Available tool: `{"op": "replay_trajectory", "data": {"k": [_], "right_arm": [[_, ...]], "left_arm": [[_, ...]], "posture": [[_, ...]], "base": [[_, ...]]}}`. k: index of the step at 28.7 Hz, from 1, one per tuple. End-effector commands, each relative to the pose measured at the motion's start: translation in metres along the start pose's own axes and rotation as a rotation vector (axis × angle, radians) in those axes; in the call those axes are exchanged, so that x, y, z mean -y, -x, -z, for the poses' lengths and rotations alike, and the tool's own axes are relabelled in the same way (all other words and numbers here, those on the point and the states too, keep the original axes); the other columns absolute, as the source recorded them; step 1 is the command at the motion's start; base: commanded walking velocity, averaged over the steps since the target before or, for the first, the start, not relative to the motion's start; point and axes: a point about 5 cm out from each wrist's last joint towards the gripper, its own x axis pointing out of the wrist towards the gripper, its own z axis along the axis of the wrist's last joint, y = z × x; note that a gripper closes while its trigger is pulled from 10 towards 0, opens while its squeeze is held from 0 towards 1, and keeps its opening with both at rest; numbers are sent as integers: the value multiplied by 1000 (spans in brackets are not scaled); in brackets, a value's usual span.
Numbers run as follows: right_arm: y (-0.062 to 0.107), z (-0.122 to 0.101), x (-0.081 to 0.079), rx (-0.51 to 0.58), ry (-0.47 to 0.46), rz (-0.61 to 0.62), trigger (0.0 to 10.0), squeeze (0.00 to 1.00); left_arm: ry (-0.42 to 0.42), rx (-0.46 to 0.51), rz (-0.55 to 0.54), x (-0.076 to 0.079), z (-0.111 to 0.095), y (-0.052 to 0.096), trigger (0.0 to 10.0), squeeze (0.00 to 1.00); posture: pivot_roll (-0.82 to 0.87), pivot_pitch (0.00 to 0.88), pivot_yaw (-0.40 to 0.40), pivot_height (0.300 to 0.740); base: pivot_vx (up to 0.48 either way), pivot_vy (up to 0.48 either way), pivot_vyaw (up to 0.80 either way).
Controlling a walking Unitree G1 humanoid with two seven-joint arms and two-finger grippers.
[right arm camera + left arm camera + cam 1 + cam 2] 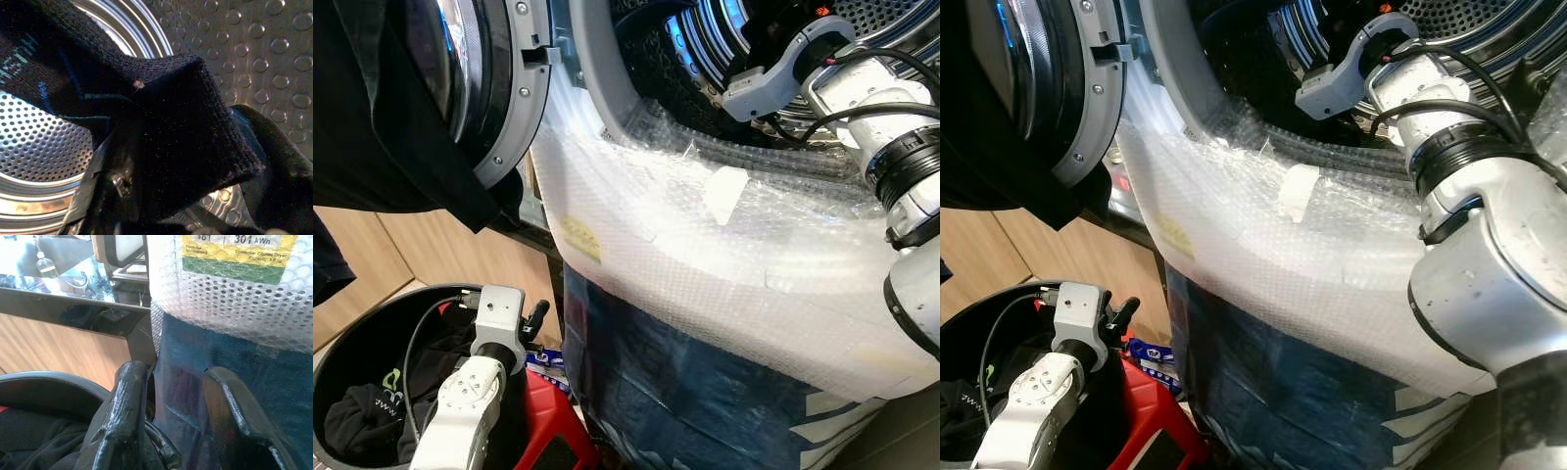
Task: Clothes washing
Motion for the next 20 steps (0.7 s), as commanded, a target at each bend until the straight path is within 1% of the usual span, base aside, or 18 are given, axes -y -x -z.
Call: {"op": "replay_trajectory", "data": {"k": [1, 2, 3, 5, 8, 10, 15, 16, 18, 19, 20], "right_arm": [[-1, 10, 6, -27, -21, 17, 10000, 1000], [-1, 10, 5, -29, -28, 14, 10000, 1000], [0, 13, 4, -31, 15, 17, 10000, 1000], [0, 15, 3, -29, 43, 15, 10000, 1000], [0, 16, 2, -27, 52, 9, 10000, 1000], [2, 26, -1, -66, 44, -16, 10000, 1000], [3, 33, -2, -90, 56, -13, 10000, 1000], [4, 38, -2, -97, 103, -4, 10000, 1000], [5, 46, 0, -128, 69, 8, 10000, 1000], [5, 46, 0, -128, 69, 8, 10000, 1000], [5, 50, 3, -148, 8, 20, 10000, 1000]], "left_arm": [[0, 7, 6, -1, -1, 1, 10000, 0], [0, 7, 6, -1, -1, 1, 10000, 0], [-1, 7, 10, -1, -1, 0, 10000, 0], [-1, 7, 12, -1, -2, 0, 10000, 0], [0, 8, 12, -1, -2, 0, 10000, 0], [1, 8, 13, 0, -2, 1, 10000, 0], [1, 8, 14, 0, -2, 1, 10000, 0], [2, 10, 12, 0, -2, 2, 10000, 0], [2, 8, 11, -1, -1, 3, 10000, 0], [2, 8, 11, -1, -1, 3, 10000, 0], [1, 5, 12, -1, 0, 3, 10000, 0]], "posture": [[152, 25, 18, 740], [152, 25, 18, 740], [151, 25, 20, 740], [150, 26, 20, 740], [150, 26, 20, 740], [154, 31, 18, 740], [162, 32, 15, 740], [161, 34, 15, 740], [153, 39, 17, 740], [153, 39, 17, 740], [149, 41, 18, 740]], "base": [[0, 0, 0], [0, 0, 0], [0, 0, 0], [0, 0, 0], [0, 0, 0], [0, 0, 0], [0, 0, 0], [0, 0, 0], [0, 0, 0], [0, 0, 0], [0, 0, 0]]}}
